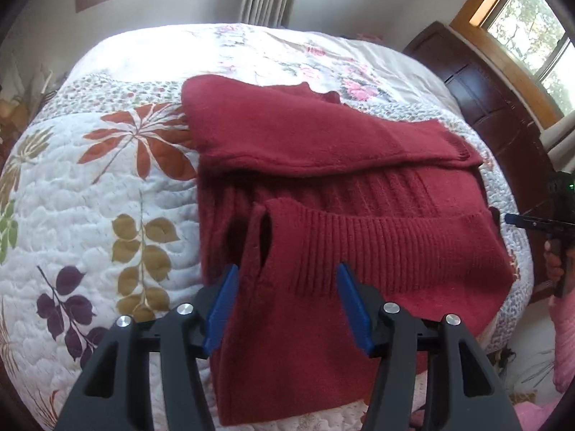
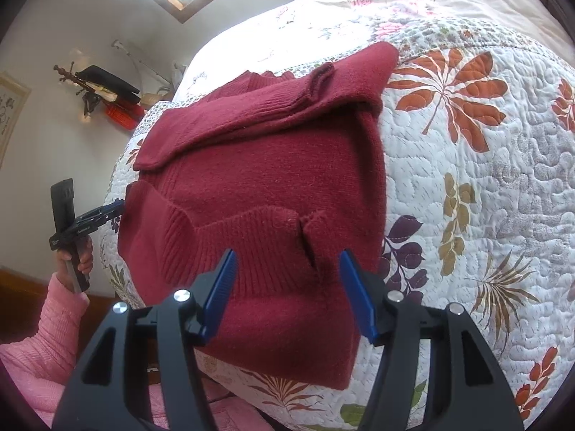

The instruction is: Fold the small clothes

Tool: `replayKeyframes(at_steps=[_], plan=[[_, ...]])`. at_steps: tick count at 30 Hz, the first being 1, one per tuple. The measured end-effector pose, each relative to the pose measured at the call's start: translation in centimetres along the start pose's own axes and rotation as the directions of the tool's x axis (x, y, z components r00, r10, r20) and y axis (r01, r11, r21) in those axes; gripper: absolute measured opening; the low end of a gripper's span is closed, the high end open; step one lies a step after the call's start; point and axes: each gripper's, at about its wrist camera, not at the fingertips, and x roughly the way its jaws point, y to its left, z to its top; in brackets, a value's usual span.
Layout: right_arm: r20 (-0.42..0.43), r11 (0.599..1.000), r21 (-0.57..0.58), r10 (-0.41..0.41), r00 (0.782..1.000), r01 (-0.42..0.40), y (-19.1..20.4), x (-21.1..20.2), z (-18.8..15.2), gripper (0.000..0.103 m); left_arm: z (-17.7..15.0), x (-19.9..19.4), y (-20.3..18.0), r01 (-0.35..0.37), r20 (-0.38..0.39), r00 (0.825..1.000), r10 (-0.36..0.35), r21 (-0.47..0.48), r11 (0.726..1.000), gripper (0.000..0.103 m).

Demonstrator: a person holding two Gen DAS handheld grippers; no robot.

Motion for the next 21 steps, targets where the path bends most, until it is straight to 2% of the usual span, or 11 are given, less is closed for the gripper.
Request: replayKeyframes(at_steps=[2,5,7,9,11,13,17,21], plan=[[0.001,1.0,0.001,0.002,1.0,-0.002,-0.1,0.1,0.0,0.06,0.2,0.7,0.3,-0.016,-0.018,1.0,0.016,-0.01,1.0,0.057],[-0.001,1.0,0.001,0.003,1.0,-0.003,-0.2,0.3,0.2,0.06,0.5,1.8,0.8,0.011,-0.042,0.999,-0.012,-0.028,1.0,0.057],[-0.001,1.0,0.0,0.004,1.0,-0.004,-0.3,0.4,0.2,0.06,0.6,2.3,0.7,0.02,-0.051,0.998,-0.021,-0.025,1.0,0.053],[-0.002,1.0,0.001,0.006,1.0,-0.006,-0.4,0.5,0.3,0.06,0.6,2.6,0.6,0.022,-0.059,0.998,-0.023,-0.02,1.0,0.04],[-0.002,1.0,-0.006,0.003,1.0,-0.004,-0.4,0.6,0.5,0.06,0.6,2.9,0.5,0.008,-0.068,0.998,-0.009,-0.023,1.0,0.019],[-0.002,1.0,-0.017,0.002,1.0,-0.002,-0.4,0.7,0.7,0.061,0.5,2.9,0.5,0.013,-0.064,0.998,-0.015,-0.024,1.0,0.013],[0.001,0.998,-0.056,-0.005,1.0,0.005,-0.2,0.6,1.0,0.065,0.2,1.2,-0.2,0.025,-0.013,1.0,-0.025,-0.002,1.0,0.01],[-0.018,0.996,-0.09,-0.017,1.0,0.016,-0.1,1.0,1.3,0.066,-0.2,0.0,0.9,0.054,0.02,0.998,-0.053,-0.056,0.997,0.009]])
